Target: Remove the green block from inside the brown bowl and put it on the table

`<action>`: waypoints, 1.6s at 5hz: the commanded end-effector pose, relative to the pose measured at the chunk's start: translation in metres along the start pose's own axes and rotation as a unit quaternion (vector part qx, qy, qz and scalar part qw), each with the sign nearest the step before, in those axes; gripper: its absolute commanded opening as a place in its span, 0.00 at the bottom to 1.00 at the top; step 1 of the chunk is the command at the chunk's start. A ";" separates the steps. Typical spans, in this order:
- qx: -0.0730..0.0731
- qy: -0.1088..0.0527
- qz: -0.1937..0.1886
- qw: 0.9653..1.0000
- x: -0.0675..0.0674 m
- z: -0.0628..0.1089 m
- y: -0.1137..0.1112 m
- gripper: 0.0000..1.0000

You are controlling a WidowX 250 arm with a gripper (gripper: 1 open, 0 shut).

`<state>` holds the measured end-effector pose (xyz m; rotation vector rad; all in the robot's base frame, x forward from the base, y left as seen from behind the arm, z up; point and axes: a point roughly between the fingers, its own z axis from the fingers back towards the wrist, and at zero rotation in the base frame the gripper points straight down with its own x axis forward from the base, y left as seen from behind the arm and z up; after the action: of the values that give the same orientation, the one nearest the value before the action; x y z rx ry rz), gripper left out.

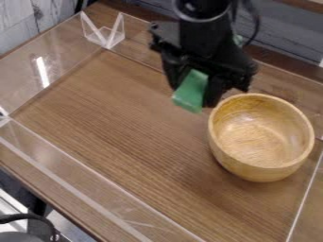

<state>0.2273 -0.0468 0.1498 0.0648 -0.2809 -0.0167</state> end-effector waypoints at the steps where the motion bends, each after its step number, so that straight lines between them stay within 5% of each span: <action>1: -0.003 -0.024 0.000 1.000 -0.006 0.002 0.009 0.00; 3: -0.003 -0.025 -0.008 1.000 -0.019 -0.014 0.021 0.00; 8: 0.005 0.005 0.008 1.000 -0.024 -0.046 0.032 0.00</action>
<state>0.2122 -0.0122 0.0942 0.0756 -0.2400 -0.0060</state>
